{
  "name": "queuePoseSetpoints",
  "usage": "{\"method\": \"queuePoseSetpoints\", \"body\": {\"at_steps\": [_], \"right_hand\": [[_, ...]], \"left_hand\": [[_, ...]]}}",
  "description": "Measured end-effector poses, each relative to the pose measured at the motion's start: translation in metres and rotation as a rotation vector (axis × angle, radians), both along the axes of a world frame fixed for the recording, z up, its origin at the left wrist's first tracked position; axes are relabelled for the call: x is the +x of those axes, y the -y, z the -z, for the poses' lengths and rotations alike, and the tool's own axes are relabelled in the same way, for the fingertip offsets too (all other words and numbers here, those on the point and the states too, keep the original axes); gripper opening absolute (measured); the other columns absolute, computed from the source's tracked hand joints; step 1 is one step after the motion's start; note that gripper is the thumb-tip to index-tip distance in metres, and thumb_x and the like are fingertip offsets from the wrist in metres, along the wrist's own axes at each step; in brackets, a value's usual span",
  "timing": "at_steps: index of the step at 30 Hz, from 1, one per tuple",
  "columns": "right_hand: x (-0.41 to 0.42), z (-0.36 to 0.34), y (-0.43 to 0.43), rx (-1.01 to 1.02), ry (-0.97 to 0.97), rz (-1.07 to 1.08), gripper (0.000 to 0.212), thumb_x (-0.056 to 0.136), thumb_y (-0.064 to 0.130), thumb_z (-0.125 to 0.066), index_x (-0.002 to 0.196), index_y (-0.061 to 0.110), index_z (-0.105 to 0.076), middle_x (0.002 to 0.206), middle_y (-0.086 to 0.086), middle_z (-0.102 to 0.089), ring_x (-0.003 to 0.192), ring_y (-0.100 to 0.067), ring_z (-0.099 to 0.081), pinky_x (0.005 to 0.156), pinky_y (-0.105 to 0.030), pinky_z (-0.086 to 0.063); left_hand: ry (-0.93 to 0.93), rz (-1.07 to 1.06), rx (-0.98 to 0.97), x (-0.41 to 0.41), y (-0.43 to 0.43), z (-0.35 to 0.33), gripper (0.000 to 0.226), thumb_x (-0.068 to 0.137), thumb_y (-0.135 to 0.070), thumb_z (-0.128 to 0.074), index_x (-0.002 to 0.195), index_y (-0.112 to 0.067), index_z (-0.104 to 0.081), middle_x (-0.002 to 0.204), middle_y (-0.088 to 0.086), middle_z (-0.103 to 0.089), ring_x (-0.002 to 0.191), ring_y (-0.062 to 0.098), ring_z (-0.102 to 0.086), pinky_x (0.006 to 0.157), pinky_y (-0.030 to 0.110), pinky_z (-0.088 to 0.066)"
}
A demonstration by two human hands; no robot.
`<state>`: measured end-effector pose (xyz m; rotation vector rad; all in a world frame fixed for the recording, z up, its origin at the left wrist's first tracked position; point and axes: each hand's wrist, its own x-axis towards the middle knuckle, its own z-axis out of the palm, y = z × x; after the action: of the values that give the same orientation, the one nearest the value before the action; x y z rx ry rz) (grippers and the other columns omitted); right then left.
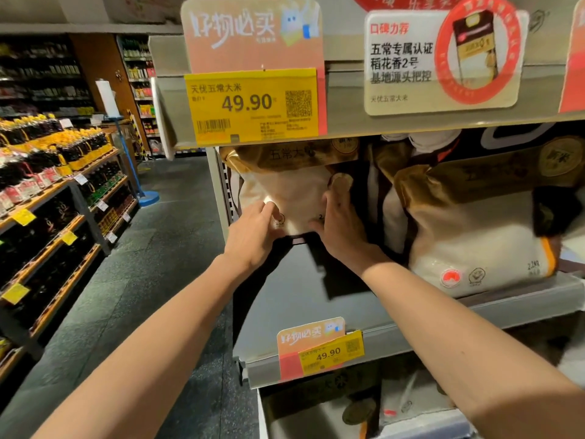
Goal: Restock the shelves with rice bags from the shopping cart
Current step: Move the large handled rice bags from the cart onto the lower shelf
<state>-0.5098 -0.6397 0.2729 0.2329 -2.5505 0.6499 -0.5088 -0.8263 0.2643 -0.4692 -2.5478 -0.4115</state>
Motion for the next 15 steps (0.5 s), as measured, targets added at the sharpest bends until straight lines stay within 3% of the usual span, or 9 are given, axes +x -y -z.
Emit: {"method": "queuePoseSetpoints", "body": {"at_steps": [2, 4, 7, 9, 11, 13, 15], "right_hand": [[0.001, 0.000, 0.001, -0.029, 0.045, -0.007, 0.052, 0.091, 0.023, -0.065, 0.133, 0.011, -0.037, 0.146, -0.015, -0.028, 0.120, -0.031, -0.047, 0.088, -0.036, -0.045], [0.009, -0.005, 0.001, -0.102, 0.134, -0.025, 0.052, 0.095, 0.021, -0.058, 0.140, 0.011, -0.033, 0.150, -0.015, -0.023, 0.129, -0.033, -0.041, 0.103, -0.040, -0.042], [0.033, -0.013, -0.003, -0.214, 0.375, -0.107, 0.061, 0.101, 0.022, -0.048, 0.154, 0.016, -0.018, 0.161, -0.007, -0.013, 0.147, -0.027, -0.021, 0.119, -0.039, -0.023], [0.055, -0.015, -0.009, -0.321, 0.457, -0.158, 0.059, 0.101, 0.018, -0.048, 0.154, 0.019, -0.023, 0.160, -0.005, -0.023, 0.146, -0.024, -0.026, 0.117, -0.036, -0.027], [0.087, -0.015, -0.020, -0.501, 0.457, -0.220, 0.052, 0.098, 0.005, -0.049, 0.148, 0.014, -0.036, 0.150, -0.012, -0.041, 0.137, -0.026, -0.041, 0.111, -0.033, -0.036], [0.119, -0.015, -0.035, -0.665, 0.416, -0.277, 0.045, 0.096, -0.006, -0.046, 0.139, 0.007, -0.048, 0.132, -0.013, -0.055, 0.123, -0.023, -0.053, 0.102, -0.033, -0.043], [0.158, -0.016, -0.060, -0.770, 0.380, -0.297, 0.036, 0.096, -0.004, -0.048, 0.130, 0.007, -0.056, 0.116, -0.008, -0.062, 0.105, -0.014, -0.060, 0.087, -0.026, -0.052]], "left_hand": [[0.037, 0.000, -0.005, 0.000, -0.001, -0.001, 0.039, 0.084, -0.029, -0.075, 0.108, -0.013, -0.048, 0.109, 0.006, -0.053, 0.100, 0.028, -0.049, 0.066, 0.043, -0.048], [0.082, -0.019, 0.018, 0.005, -0.003, -0.002, 0.039, 0.084, -0.026, -0.074, 0.111, -0.012, -0.049, 0.113, 0.006, -0.052, 0.105, 0.027, -0.047, 0.070, 0.043, -0.048], [0.184, -0.004, 0.194, 0.021, -0.012, -0.007, 0.037, 0.086, -0.016, -0.070, 0.119, -0.010, -0.054, 0.117, 0.006, -0.053, 0.107, 0.021, -0.049, 0.080, 0.034, -0.044], [0.297, 0.013, 0.376, 0.040, -0.019, -0.014, 0.038, 0.088, -0.014, -0.071, 0.122, -0.006, -0.056, 0.111, 0.005, -0.055, 0.097, 0.016, -0.053, 0.080, 0.024, -0.039], [0.350, 0.053, 0.530, 0.067, -0.032, -0.021, 0.036, 0.088, -0.009, -0.071, 0.120, -0.001, -0.058, 0.107, 0.008, -0.061, 0.093, 0.018, -0.058, 0.079, 0.025, -0.044], [0.285, 0.081, 0.655, 0.095, -0.050, -0.025, 0.027, 0.086, -0.001, -0.067, 0.113, 0.001, -0.063, 0.106, 0.014, -0.068, 0.092, 0.024, -0.064, 0.083, 0.034, -0.053], [0.191, 0.061, 0.726, 0.131, -0.075, -0.027, 0.018, 0.088, -0.002, -0.061, 0.105, -0.004, -0.068, 0.099, 0.010, -0.070, 0.092, 0.024, -0.066, 0.086, 0.035, -0.054]]}}
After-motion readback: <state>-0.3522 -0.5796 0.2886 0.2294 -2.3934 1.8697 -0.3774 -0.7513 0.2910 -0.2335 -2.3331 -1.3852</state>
